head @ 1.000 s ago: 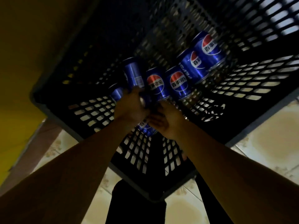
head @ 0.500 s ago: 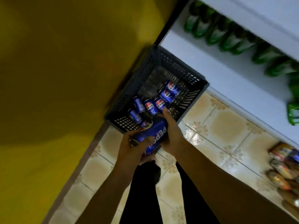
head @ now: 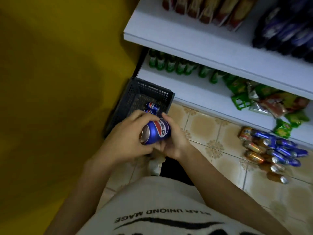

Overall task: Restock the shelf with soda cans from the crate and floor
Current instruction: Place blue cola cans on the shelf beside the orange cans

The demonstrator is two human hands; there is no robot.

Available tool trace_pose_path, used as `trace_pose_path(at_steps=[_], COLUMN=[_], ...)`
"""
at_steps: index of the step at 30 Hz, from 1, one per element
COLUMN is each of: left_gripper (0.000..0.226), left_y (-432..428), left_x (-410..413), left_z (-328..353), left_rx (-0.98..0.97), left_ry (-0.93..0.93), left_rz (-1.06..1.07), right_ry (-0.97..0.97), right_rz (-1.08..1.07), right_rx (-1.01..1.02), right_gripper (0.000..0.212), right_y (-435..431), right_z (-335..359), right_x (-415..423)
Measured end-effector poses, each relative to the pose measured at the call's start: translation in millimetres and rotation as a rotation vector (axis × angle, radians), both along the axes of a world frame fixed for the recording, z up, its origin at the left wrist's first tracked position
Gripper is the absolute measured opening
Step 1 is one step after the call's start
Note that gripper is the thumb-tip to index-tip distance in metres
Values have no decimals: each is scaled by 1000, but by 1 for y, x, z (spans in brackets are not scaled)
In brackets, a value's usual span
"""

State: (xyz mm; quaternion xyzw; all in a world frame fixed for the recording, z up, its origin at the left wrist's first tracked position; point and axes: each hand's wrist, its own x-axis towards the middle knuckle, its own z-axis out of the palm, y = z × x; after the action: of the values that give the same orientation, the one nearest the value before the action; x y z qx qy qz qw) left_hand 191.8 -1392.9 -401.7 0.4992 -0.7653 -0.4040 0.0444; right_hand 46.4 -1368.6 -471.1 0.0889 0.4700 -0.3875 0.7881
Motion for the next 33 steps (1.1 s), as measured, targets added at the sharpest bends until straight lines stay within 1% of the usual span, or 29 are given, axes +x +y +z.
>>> trace_pose_path(at_steps=[3, 5, 7, 9, 11, 13, 16, 17, 19, 20, 21, 23, 25, 26, 28, 30, 32, 33], left_gripper=[72, 75, 87, 99, 97, 85, 64, 63, 71, 74, 74, 67, 56, 51, 49, 56, 65, 66], left_y=[-10, -14, -16, -15, -6, 9, 35, 42, 52, 55, 57, 62, 66, 67, 69, 71, 72, 73], left_x=[-9, -24, -41, -60, -81, -109, -163, -185, -232, -256, -280, -327, -373, -395, -436, -467, -493, -504], left_z=[37, 53, 62, 66, 69, 72, 81, 85, 94, 98, 101, 108, 115, 119, 132, 150, 170, 181], left_rx=[42, 40, 38, 51, 137, 231, 331, 365, 404, 406, 402, 378, 328, 304, 265, 186, 79, 26], left_ry=[-11, 43, 138, 220, 315, 387, 554, 617, 706, 729, 740, 746, 758, 769, 798, 801, 791, 782], left_rz=[-288, -376, -324, -178, -40, 19, 68, 102, 183, 214, 230, 219, 176, 154, 90, -1, -87, -115], right_ry=[-17, -10, -2, 1, 4, 25, 81, 92, 116, 127, 132, 135, 177, 239, 430, 656, 919, 1053], right_rz=[-85, -215, -381, -543, -674, -759, -845, -864, -884, -891, -897, -906, -865, -822, -734, -676, -609, -567], right_rx=[-15, -47, -98, -159, -221, -287, -351, -373, -417, -439, -468, -532, -589, -602, -628, -665, -722, -757], right_gripper=[38, 33, 32, 33, 33, 32, 28, 26, 26, 28, 35, 50, 50, 48, 49, 56, 68, 71], right_y=[32, 46, 53, 56, 58, 62, 74, 78, 88, 92, 97, 109, 123, 131, 144, 156, 163, 164], right_z=[30, 47, 62, 76, 89, 102, 117, 120, 124, 127, 130, 134, 138, 141, 147, 156, 171, 181], right_x=[-12, -22, -35, -52, -73, -95, -130, -144, -177, -195, -214, -255, -299, -320, -361, -396, -426, -439])
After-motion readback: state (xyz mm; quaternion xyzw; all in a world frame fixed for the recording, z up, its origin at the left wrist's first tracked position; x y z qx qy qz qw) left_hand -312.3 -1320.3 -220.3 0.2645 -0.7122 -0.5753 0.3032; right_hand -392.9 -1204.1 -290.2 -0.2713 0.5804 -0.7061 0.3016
